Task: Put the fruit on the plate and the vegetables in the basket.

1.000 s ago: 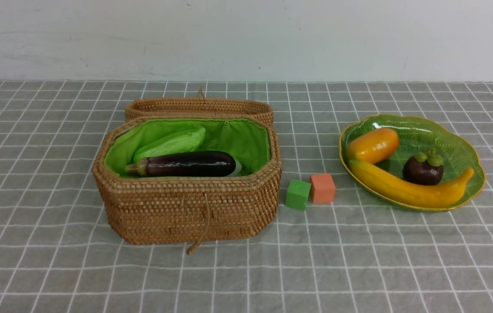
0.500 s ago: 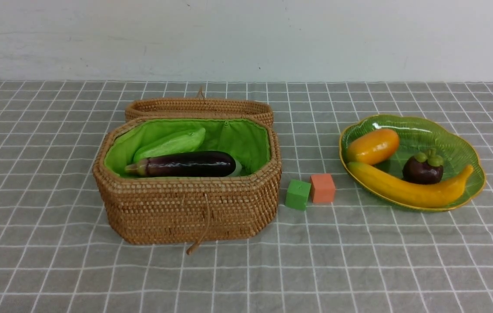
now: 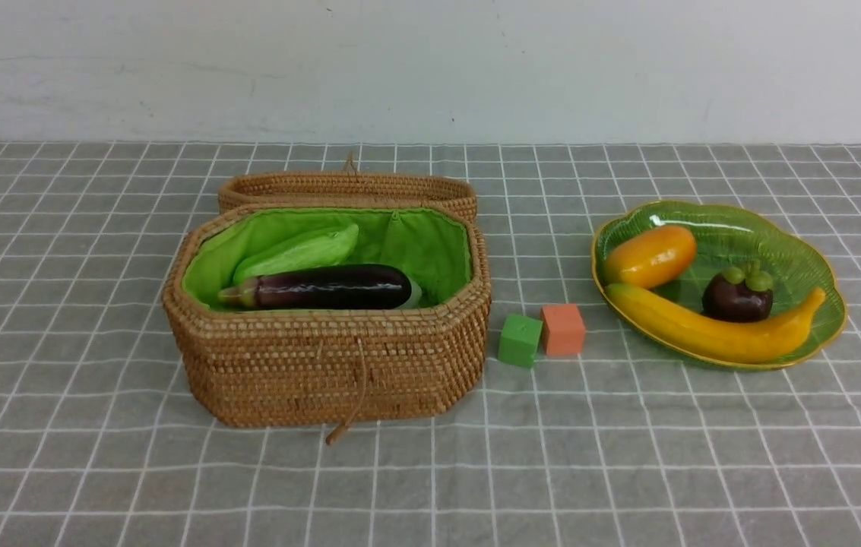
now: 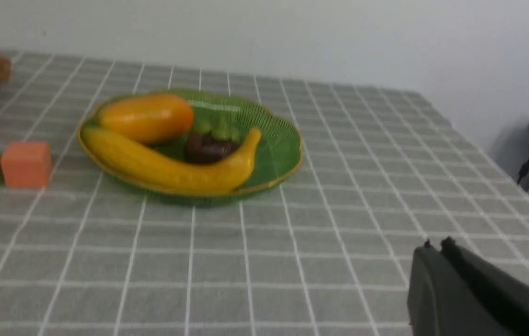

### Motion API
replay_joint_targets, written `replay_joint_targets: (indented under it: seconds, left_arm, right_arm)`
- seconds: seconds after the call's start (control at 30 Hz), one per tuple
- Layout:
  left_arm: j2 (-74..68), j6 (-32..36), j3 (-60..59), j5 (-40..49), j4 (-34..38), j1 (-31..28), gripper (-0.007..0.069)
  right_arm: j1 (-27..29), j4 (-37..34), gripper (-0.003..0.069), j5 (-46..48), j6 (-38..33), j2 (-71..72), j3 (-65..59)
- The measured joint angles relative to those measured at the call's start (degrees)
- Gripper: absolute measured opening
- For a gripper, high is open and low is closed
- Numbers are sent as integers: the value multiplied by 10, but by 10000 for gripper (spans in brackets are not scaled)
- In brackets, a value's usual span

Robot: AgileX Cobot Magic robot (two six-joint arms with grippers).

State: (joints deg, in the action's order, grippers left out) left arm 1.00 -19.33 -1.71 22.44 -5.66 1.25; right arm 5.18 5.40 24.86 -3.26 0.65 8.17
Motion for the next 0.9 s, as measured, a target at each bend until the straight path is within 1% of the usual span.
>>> replay_joint_targets:
  seconds: [0.13, 0.2, 0.3, 0.9]
  left_arm:
    - [0, 0, 0, 0, 0, 0, 239]
    - [0, 0, 0, 0, 0, 0, 239]
    - [0, 0, 0, -1, 0, 0, 239]
    - [0, 0, 0, 0, 0, 0, 239]
  right_arm:
    - [-1, -27, 3, -3, 0, 0, -58]
    - [-6, -54, 3, -3, 1, 0, -84]
    - [-15, -78, 6, -22, 2, 0, -90]
    - [-22, -84, 25, -32, 2, 0, -91]
